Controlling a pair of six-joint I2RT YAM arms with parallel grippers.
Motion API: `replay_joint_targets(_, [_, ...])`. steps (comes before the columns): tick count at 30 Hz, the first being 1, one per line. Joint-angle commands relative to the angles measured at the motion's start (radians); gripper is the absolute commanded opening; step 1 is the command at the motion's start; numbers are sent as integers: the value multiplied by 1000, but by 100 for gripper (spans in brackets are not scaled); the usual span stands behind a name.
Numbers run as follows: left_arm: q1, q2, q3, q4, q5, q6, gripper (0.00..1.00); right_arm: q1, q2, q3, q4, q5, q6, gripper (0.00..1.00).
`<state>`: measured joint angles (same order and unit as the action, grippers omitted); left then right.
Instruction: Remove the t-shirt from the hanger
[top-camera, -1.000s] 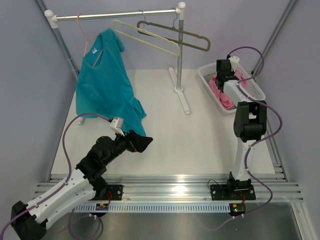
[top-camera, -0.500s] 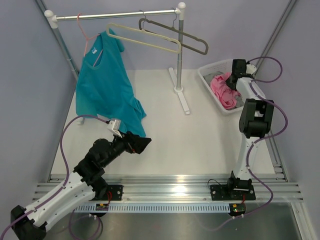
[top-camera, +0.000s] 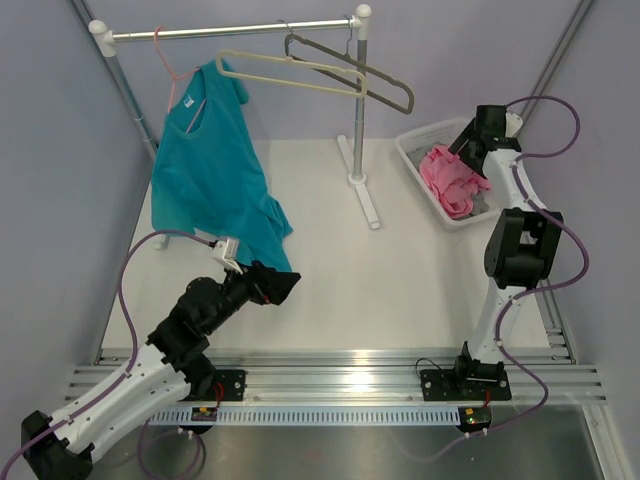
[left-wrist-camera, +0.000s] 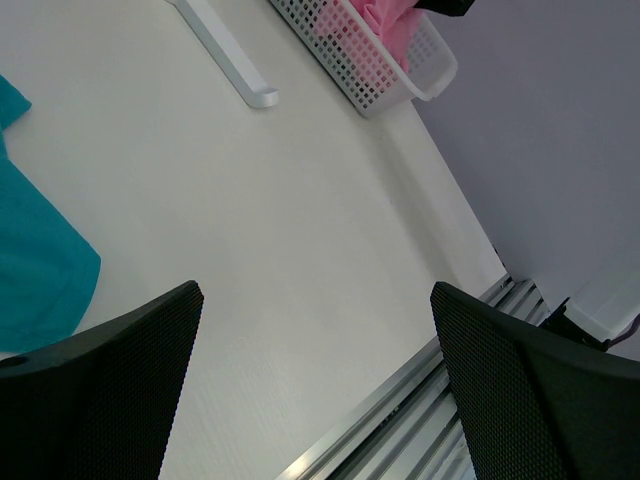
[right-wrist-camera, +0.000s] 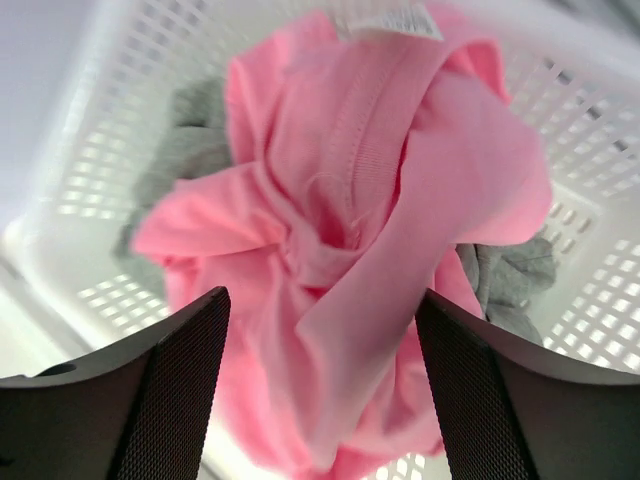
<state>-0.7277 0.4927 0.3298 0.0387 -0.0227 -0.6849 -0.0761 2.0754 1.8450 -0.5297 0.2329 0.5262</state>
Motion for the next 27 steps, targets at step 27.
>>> replay_joint_targets(27, [-6, 111, 37, 81, 67, 146, 99, 444, -903, -725, 28, -112, -26, 99])
